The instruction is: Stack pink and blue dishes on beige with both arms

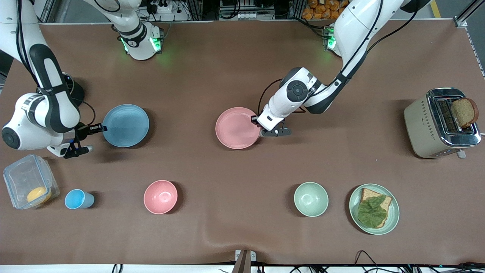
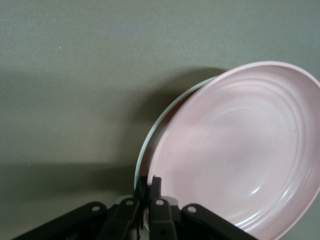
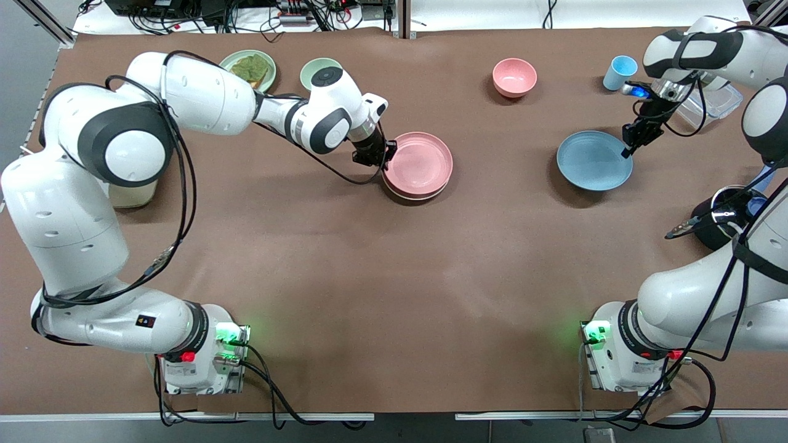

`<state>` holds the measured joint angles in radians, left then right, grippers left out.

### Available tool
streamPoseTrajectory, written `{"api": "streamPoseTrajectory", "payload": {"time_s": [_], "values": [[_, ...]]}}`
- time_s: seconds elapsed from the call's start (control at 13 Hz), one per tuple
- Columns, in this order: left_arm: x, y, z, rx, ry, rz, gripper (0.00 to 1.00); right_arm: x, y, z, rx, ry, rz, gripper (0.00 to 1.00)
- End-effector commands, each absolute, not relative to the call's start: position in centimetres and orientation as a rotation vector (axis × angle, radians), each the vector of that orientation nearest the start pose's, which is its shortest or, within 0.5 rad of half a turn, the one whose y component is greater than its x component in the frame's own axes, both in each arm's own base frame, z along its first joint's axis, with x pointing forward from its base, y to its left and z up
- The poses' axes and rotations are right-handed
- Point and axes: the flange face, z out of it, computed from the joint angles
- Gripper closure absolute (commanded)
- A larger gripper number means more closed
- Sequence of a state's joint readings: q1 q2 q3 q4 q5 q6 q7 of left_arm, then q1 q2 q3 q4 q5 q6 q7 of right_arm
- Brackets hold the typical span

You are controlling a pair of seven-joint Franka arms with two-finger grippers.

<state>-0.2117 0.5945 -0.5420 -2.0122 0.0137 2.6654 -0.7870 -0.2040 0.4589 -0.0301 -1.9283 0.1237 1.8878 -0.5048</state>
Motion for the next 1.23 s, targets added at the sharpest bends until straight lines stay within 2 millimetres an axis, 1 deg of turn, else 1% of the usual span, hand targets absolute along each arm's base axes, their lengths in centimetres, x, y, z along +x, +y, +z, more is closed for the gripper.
{"api": "streamPoseTrajectory", "payload": {"time_s": [0.0, 0.15, 0.31, 0.38, 0.54, 0.69, 0.77, 0.85, 0.92, 1.0, 1.08, 1.15], "values": [[45.3, -41.6, 21.0, -3.41, -0.229, 0.145, 1.0, 56.3, -10.9, 23.8, -2.764, -0.231, 0.649, 1.0], [45.0, -42.0, 21.0, -3.404, -0.263, 0.155, 1.0, 57.1, -9.7, 25.3, -2.751, -0.2, 0.681, 1.0], [44.8, -42.2, 21.0, -3.405, -0.261, 0.158, 1.0, 57.7, -8.7, 26.5, -2.754, -0.177, 0.708, 1.0], [44.8, -42.2, 21.0, -3.405, -0.258, 0.157, 0.83, 58.0, -8.2, 26.9, -2.756, -0.169, 0.714, 1.0], [45.2, -42.1, 21.4, -3.407, -0.301, 0.149, 0.0, 58.4, -7.6, 27.6, -2.761, -0.159, 0.724, 1.0], [45.8, -42.0, 22.4, -3.415, -0.305, 0.116, 0.0, 58.7, -7.1, 28.1, -2.765, -0.137, 0.727, 1.0], [46.3, -41.8, 23.6, -3.421, -0.31, 0.082, 0.0, 58.9, -6.8, 28.4, -2.764, -0.141, 0.734, 1.0], [46.9, -41.3, 25.4, -3.419, -0.315, 0.043, 0.0, 59.0, -6.3, 28.7, -2.769, -0.137, 0.736, 1.0], [47.9, -40.1, 27.6, -3.398, -0.333, 0.014, 0.0, 59.2, -5.8, 28.9, -2.777, -0.117, 0.743, 1.0], [49.1, -38.8, 30.4, -3.375, -0.355, -0.016, 0.0, 59.4, -4.8, 29.3, -2.782, -0.098, 0.761, 1.0], [50.5, -37.2, 33.3, -3.346, -0.387, -0.041, 0.0, 59.5, -3.3, 29.7, -2.784, -0.077, 0.775, 1.0], [51.4, -35.7, 36.3, -3.319, -0.41, -0.067, 0.0, 59.7, -1.4, 30.0, -2.772, -0.042, 0.787, 1.0]]}}
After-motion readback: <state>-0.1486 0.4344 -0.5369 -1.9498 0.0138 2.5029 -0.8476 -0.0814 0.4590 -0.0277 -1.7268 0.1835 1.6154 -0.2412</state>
